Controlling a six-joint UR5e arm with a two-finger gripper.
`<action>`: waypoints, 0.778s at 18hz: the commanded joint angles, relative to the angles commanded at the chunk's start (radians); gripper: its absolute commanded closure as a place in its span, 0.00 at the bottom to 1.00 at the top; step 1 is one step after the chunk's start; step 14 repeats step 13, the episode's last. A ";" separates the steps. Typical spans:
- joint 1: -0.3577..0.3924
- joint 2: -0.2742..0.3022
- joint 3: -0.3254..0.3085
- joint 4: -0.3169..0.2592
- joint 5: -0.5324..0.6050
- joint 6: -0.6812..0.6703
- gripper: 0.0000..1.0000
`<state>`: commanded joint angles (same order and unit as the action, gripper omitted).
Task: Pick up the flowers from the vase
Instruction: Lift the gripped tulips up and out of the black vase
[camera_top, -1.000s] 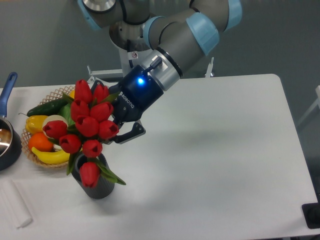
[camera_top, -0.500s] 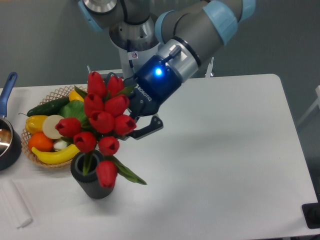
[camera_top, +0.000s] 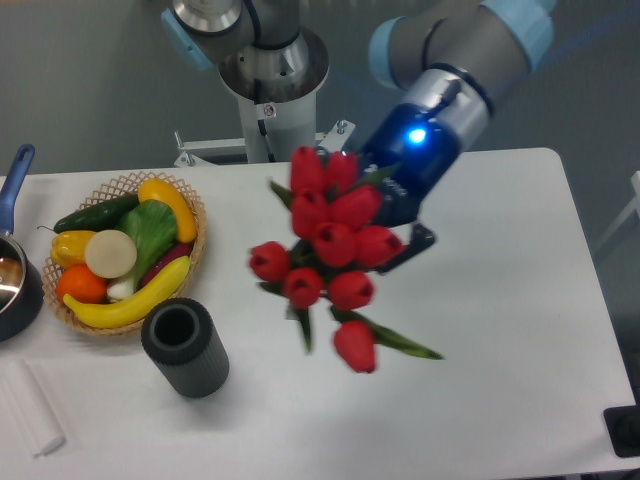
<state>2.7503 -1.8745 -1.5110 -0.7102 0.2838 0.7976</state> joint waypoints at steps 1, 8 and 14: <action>0.003 -0.002 -0.002 0.000 0.000 0.002 0.50; 0.011 -0.003 -0.006 0.000 0.000 0.003 0.50; 0.025 0.000 -0.012 0.000 -0.002 0.003 0.50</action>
